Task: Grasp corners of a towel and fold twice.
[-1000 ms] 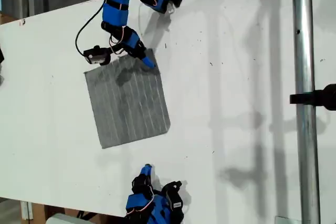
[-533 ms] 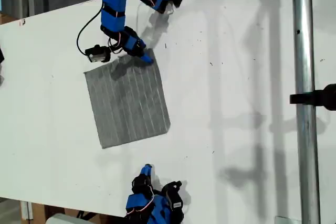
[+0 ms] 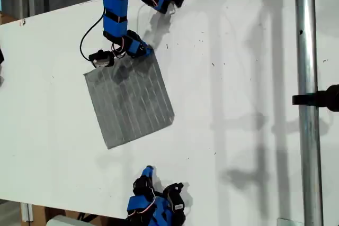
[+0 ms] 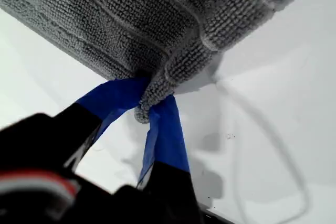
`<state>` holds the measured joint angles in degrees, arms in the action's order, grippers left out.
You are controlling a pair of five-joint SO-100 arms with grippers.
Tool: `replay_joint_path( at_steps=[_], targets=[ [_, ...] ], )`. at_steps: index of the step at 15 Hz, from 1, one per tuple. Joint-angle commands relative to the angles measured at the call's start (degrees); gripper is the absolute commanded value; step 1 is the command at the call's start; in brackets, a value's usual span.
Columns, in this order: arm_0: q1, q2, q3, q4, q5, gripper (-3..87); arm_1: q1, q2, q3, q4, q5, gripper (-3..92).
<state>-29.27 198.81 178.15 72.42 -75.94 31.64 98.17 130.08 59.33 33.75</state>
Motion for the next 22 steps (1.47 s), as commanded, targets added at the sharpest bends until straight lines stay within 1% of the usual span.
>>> replay_joint_path(
  at_steps=[1, 3, 4, 5, 7, 11, 15, 16, 17, 18, 19, 20, 21, 22],
  targets=[
    [0.35, 0.35, -0.97, 0.35, -1.76, -2.8, -0.53, 0.88, -2.64, -0.7, 0.44, -0.1],
    [5.01, 0.35, -3.78, 1.05, -6.06, -2.9, -0.7, 0.35, -2.55, -1.76, 0.44, -0.1],
    [6.33, -0.26, -6.68, 1.85, -6.68, -2.9, -0.7, 0.35, -2.55, -1.93, 0.44, -0.1],
    [6.94, -4.22, -11.16, 1.76, -5.36, -2.9, -0.62, 0.35, -2.55, -2.11, 0.26, -0.1],
    [7.65, -25.58, -25.4, -0.79, 0.88, -2.9, -0.62, 0.35, -2.55, -2.2, 0.18, -0.1],
    [12.83, -68.2, -56.16, -3.69, 13.97, -2.9, -0.62, 0.44, -2.55, -2.37, 0.0, -0.1],
    [16.88, -105.12, -92.02, 0.97, 23.2, -2.8, -1.14, 1.14, -1.93, -2.46, -0.09, -0.1],
    [17.14, -113.12, -100.63, 3.16, 23.47, -2.7, -1.14, 1.67, -1.49, -2.64, 0.0, -0.1],
    [17.14, -119.0, -107.23, 4.57, 23.73, 4.1, -1.05, 2.11, -1.14, -2.72, 0.0, -0.1],
    [16.88, -123.49, -112.94, 7.03, 23.2, 15.0, -0.97, 2.2, -1.05, -2.72, 0.0, -0.1],
    [16.96, -127.44, -118.39, 9.76, 24.61, 28.2, -0.88, 2.29, -0.97, -2.72, 0.0, -0.1],
    [17.84, -130.25, -122.26, 10.9, 29.0, 33.5, -0.79, 2.29, -0.97, -2.72, 0.0, -0.1],
    [18.46, -132.98, -126.3, 12.92, 32.87, 34.8, -0.53, 2.29, -0.97, -2.72, 0.0, -0.1],
    [18.72, -134.03, -127.0, 13.71, 35.42, 35.2, -0.53, 2.29, -0.88, -2.72, 0.0, -0.1]
  ],
)
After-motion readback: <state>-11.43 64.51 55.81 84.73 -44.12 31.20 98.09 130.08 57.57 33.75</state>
